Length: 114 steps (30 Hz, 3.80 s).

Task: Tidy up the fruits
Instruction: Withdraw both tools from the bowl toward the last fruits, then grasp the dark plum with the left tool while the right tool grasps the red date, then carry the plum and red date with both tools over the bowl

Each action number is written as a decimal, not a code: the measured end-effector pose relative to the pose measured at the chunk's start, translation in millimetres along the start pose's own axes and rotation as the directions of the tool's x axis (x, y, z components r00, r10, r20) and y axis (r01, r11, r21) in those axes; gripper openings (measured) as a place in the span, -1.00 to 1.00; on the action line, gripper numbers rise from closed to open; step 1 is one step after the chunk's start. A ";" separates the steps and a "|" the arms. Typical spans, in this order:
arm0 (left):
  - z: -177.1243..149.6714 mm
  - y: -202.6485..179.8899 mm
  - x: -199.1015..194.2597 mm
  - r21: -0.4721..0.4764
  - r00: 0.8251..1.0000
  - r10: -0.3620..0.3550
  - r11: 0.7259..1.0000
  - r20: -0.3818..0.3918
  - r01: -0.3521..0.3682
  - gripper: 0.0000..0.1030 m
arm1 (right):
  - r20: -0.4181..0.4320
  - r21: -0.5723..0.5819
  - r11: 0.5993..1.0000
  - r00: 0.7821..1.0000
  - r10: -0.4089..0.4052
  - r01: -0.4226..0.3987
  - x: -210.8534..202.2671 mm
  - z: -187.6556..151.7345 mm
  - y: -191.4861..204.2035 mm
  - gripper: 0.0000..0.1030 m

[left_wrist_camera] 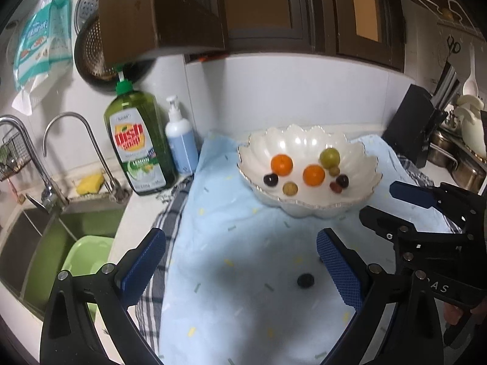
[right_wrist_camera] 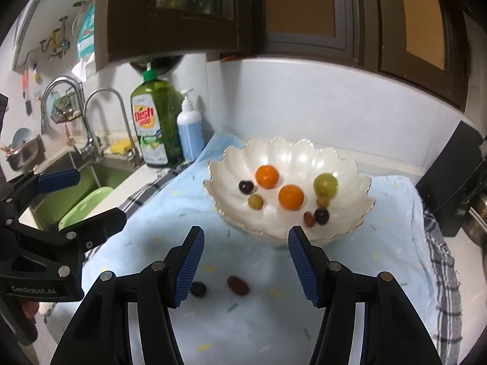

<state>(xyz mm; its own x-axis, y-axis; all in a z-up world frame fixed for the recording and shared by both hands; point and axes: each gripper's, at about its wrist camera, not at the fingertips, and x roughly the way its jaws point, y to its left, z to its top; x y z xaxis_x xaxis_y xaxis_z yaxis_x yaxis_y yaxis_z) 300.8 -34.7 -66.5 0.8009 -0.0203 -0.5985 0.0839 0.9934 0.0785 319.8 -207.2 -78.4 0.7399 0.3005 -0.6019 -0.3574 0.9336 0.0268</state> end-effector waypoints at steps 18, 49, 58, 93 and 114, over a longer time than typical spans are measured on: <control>-54.4 -30.8 37.2 0.110 0.993 -0.051 0.992 -0.107 0.063 0.51 | -0.154 -0.056 0.995 0.985 0.074 -0.084 49.7 -46.0 2.9 0.01; -66.8 -61.9 101.8 0.118 0.942 -0.219 0.960 -0.256 0.255 -0.51 | -0.269 -0.123 0.974 0.951 0.152 -0.191 100.6 -62.2 -2.9 -0.58; -65.0 -61.1 97.5 0.106 0.945 -0.219 0.962 -0.243 0.250 -0.56 | -0.256 -0.117 0.977 0.956 0.143 -0.177 95.6 -62.7 -1.0 -0.65; -12.2 -28.6 12.3 0.044 0.975 -0.222 0.974 -0.004 0.222 -0.56 | -0.024 -0.022 0.999 0.999 0.026 -0.027 -1.4 -16.7 -2.5 -0.66; 66.6 -35.0 13.9 0.075 0.965 -0.210 0.977 0.155 0.200 -0.56 | 0.100 0.059 0.998 0.994 -0.041 0.036 -6.4 43.2 -34.0 -0.66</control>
<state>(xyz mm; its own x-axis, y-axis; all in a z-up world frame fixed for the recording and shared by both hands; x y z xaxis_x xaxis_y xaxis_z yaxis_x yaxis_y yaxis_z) 348.5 -77.3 -24.5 0.8474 -0.2454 -0.4709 0.2867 0.9579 0.0166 351.8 -232.4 -41.0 0.8075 0.2796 -0.5194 -0.2967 0.9536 0.0521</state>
